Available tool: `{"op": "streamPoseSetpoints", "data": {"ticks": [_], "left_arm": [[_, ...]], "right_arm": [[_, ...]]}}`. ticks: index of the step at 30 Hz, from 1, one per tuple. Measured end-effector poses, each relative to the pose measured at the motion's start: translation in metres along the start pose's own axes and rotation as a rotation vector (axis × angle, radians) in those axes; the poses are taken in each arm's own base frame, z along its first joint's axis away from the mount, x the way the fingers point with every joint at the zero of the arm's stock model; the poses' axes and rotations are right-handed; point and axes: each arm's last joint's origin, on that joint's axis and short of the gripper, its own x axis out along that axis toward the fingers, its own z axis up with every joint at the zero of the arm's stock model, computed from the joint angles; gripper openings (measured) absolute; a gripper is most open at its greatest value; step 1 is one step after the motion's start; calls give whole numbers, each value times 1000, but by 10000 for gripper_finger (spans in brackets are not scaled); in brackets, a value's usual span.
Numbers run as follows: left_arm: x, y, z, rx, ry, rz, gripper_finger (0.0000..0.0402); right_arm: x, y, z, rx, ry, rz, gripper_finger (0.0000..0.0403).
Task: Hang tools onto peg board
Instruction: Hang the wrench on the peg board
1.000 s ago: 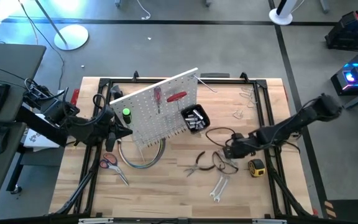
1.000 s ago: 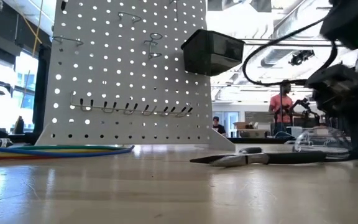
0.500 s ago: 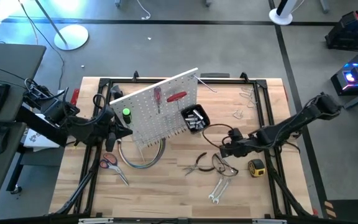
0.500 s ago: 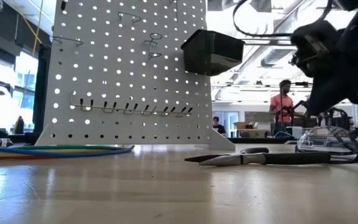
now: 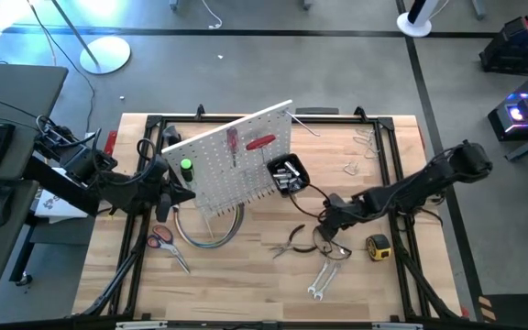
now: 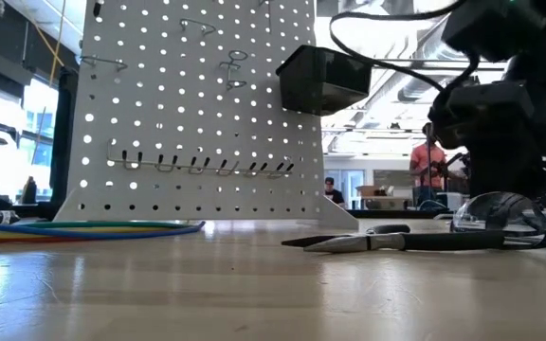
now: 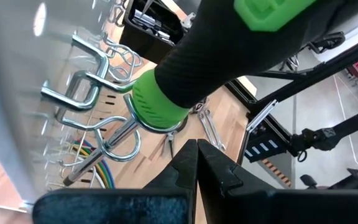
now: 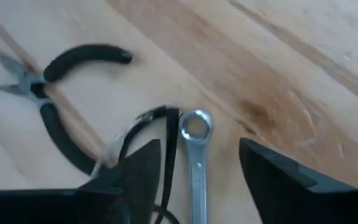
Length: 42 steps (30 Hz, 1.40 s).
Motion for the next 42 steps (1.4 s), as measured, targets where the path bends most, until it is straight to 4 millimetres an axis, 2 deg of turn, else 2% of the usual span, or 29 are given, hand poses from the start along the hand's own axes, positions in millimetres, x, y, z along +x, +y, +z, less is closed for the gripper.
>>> {"op": "streamPoseSetpoints", "data": {"ticks": [5,13,18,24,28,33,36,42], "left_arm": [[0,0,0,-9,-1,0,0],[0,0,0,-10,-8,4,0],[0,0,0,-10,-13,7,0],[2,-1,-1,-26,-10,12,0],[9,-5,-6,-18,43,12,0],[17,-10,-12,-26,122,5,0],[19,-12,-15,-46,163,-4,0],[19,-15,-20,-56,189,-14,0]], "right_arm": [[-1,-3,9,52,-13,1,223],[-1,-12,12,29,1,-69,189],[-1,-10,16,-6,-17,-32,170],[-1,-6,12,-36,8,0,168],[3,-8,10,-35,12,-42,168],[17,-2,12,-35,28,-24,168],[21,0,11,-67,49,-78,167],[15,3,15,-118,53,-156,157]]}}
